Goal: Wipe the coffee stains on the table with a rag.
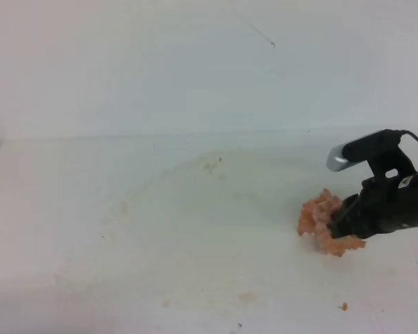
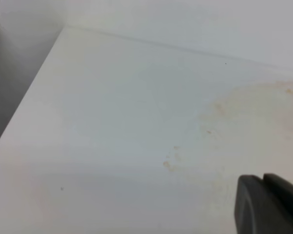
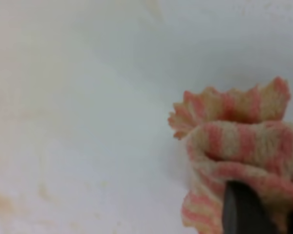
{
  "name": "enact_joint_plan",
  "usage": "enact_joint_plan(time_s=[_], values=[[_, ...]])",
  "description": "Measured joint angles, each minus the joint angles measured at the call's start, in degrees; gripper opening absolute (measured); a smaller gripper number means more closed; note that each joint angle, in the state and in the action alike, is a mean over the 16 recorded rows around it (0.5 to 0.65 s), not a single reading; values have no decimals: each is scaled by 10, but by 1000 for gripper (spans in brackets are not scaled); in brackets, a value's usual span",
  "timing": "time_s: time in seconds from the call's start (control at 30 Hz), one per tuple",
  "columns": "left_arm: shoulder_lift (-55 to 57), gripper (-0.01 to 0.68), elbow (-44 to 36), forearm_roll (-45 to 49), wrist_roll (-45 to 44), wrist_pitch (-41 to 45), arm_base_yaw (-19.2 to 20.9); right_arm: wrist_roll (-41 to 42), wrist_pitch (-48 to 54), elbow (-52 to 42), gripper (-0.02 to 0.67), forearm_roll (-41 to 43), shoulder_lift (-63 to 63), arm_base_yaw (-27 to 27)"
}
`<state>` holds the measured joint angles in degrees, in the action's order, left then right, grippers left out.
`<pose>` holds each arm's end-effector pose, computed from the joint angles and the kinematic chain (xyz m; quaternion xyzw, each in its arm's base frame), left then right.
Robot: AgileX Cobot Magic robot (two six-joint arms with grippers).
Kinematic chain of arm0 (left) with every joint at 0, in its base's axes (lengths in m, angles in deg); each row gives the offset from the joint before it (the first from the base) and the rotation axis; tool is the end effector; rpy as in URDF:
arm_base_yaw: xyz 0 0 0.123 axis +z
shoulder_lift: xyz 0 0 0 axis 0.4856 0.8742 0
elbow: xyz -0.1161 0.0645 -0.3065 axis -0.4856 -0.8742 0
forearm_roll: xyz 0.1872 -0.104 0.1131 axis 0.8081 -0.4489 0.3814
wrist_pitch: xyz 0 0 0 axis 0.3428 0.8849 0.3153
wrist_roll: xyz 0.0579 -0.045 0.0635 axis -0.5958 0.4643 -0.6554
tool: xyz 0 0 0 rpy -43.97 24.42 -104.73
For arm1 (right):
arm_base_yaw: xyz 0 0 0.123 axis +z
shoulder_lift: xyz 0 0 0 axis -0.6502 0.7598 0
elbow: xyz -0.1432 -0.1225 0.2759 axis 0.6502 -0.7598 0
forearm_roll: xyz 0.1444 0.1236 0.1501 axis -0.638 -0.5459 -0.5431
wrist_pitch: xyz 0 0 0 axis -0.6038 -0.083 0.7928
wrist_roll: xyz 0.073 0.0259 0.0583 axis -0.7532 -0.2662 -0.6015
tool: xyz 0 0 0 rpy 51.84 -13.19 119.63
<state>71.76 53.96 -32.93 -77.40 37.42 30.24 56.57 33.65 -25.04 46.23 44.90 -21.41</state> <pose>0.0004 -0.0065 0.1745 -0.0989 0.7729 -0.1094 0.6172 0.3055 0.1178 0.2489 -0.2492 0.9095 0.0821 0.3224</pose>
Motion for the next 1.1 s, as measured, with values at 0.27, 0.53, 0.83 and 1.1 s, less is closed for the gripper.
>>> enact_joint_plan(time_s=[0.27,0.53,0.83,1.1], values=[[-1,-3,-1,0,0,-2,0,0,0,-5,359,-8,-2,0],[-1,-3,-3,0,0,-1,0,0,18,-4,358,-8,-64,0],[-1,-3,-4,0,0,-1,0,0,83,-4,139,9,-186,0],[-1,-3,-4,0,0,-1,0,0,142,-5,8,26,-245,0]])
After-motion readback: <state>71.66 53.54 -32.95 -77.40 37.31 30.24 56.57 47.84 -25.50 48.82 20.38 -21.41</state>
